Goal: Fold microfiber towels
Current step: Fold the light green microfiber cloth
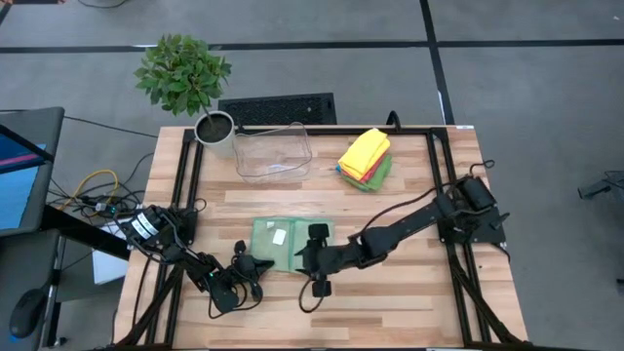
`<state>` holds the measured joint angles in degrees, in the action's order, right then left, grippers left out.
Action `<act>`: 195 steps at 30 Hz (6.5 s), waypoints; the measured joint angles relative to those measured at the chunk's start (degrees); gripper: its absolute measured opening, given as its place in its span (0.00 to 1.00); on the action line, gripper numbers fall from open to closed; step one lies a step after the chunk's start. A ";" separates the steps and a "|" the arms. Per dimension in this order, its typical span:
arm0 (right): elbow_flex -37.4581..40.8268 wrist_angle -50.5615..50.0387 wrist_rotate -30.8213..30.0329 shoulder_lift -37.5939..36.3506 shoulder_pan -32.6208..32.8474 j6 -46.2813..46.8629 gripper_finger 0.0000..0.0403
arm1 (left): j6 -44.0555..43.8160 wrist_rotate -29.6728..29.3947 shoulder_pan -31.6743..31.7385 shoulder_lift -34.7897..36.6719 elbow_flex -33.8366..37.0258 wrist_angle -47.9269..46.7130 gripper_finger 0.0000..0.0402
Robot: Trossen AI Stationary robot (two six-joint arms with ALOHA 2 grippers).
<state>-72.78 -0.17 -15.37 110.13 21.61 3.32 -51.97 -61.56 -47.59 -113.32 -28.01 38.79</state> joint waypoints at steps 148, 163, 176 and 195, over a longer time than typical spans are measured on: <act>11.18 55.46 -1.41 24.26 -2.52 6.77 0.09 | -8.17 15.74 -2.74 33.64 -0.02 -34.12 0.40; 11.20 55.50 -1.18 24.29 -2.62 6.79 0.07 | 6.22 24.73 -3.78 26.92 0.02 -43.60 0.37; 11.22 55.66 -1.12 24.31 -2.62 7.18 0.06 | -2.85 22.75 -3.78 22.06 -0.22 -42.72 0.28; 11.67 44.36 -1.87 19.64 0.49 9.22 0.06 | -1.96 25.81 -0.44 21.73 -12.65 -60.20 0.01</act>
<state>-61.11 44.19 -17.24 129.77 22.10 12.54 -53.93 -35.75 -48.03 -91.59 -40.66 -21.41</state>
